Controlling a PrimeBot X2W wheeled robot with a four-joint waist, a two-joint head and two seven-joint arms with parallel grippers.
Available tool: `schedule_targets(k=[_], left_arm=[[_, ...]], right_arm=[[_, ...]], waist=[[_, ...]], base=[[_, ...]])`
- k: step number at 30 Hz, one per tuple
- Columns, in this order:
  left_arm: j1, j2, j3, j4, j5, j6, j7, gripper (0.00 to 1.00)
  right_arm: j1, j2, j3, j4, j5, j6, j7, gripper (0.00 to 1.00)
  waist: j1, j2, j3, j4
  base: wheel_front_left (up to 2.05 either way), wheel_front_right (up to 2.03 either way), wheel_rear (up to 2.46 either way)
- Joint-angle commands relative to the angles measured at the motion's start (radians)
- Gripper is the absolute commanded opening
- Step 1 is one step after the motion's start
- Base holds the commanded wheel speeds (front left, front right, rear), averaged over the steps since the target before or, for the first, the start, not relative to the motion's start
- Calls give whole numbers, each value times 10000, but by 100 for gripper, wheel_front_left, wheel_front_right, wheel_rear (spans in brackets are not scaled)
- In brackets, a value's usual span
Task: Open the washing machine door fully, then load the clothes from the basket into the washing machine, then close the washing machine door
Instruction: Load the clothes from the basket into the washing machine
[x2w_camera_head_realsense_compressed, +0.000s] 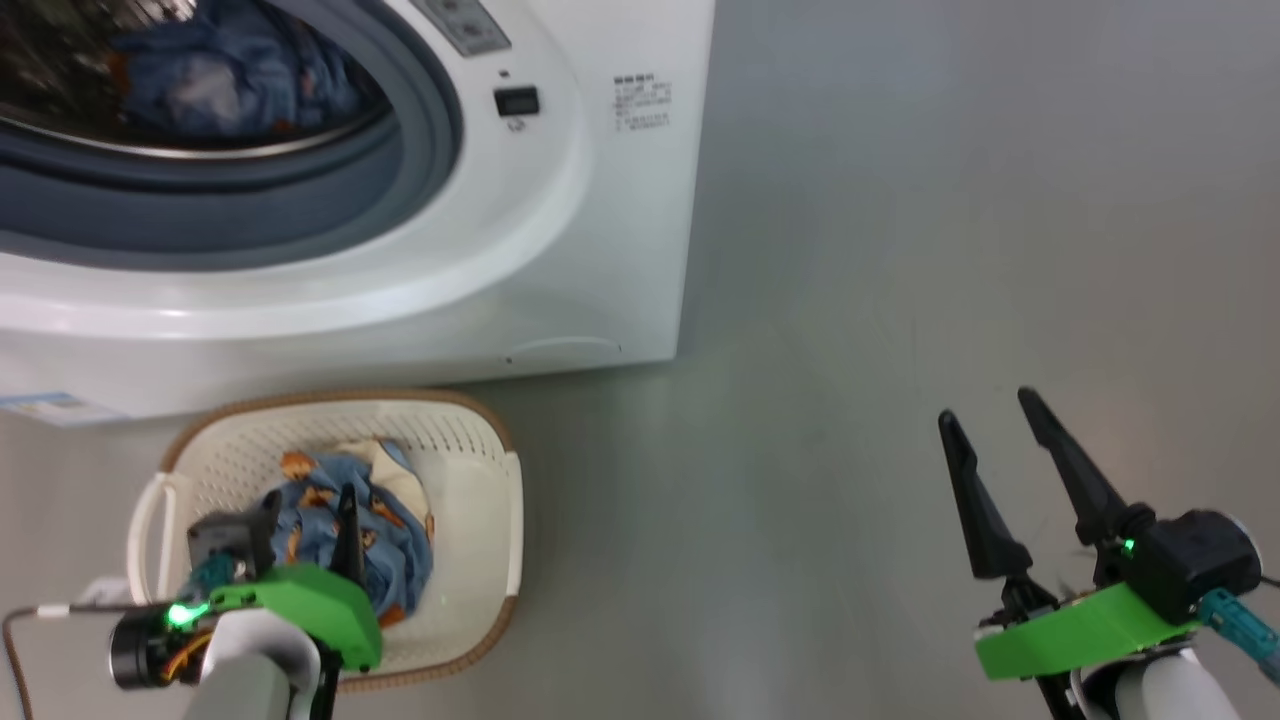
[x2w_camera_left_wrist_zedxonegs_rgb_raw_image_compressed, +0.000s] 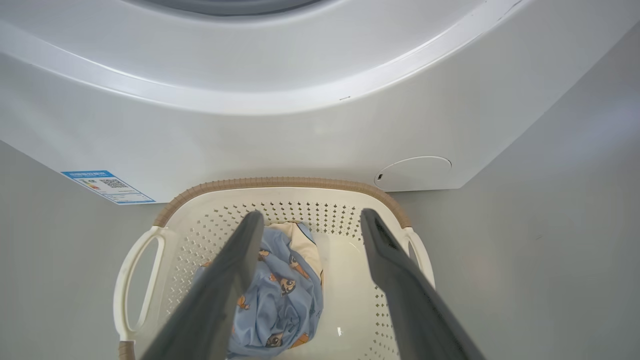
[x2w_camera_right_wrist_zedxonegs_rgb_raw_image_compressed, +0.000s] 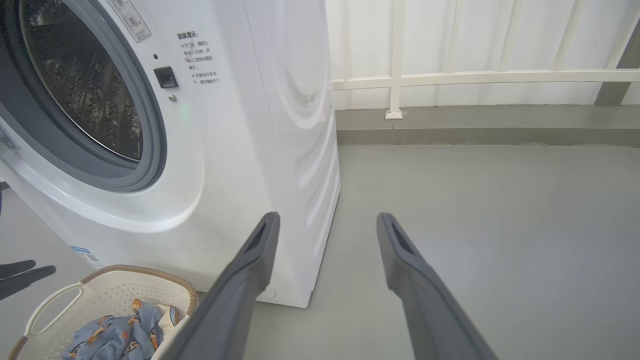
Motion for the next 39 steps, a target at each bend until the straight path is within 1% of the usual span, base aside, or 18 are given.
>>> schedule_targets(k=[1,2,7,12,18,21,26,28,32,39], left_arm=[[-638,230,248,519,-94,-36,21,100],[-638,230,248,519,-94,-36,21,100],[-1680,301,161,1977,-51,-50,83,100],[-2577,385,-46,3202,150,141,271,100],[-3326,404,-205,4322,302,597,496,100],[-3596,599,-161,4784,300,943,558,100],[-4012,1005,-231,5185,456,1654,638,100],[-4164,1166,-228,5283,459,1821,741,100],[-4453,1329,-111,5392,305,1986,888,100],[-4944,1459,-19,5454,103,2026,631,100]], right_arm=[[-359,-105,263,-302,175,60,-108,100],[-359,-105,263,-302,175,60,-108,100],[-843,-128,287,-361,296,60,-123,100],[-1185,-110,359,-514,372,60,-125,100],[-1606,-44,480,-631,460,60,-126,100],[-1824,-1,616,-669,517,60,-127,100],[-2144,37,745,-726,630,60,-127,100],[-2232,60,785,-770,670,60,-127,100],[-2383,72,811,-828,754,60,-127,100],[-2529,12,814,-958,822,60,-127,100]], waist=[[-2,0,1384,-302],[-2,0,1384,-302],[-2,0,2090,-453],[-2,0,2698,-591],[-2,0,3384,-831],[-2,0,3778,-1008],[-2,0,4481,-1318],[-2,0,4780,-1441],[-2,0,5310,-1607],[-2,0,5859,-1694]], base=[[0,0,0],[0,0,0],[0,0,0],[0,0,0],[0,0,0],[0,0,0],[0,0,0],[0,0,0],[0,0,0],[0,0,0]])
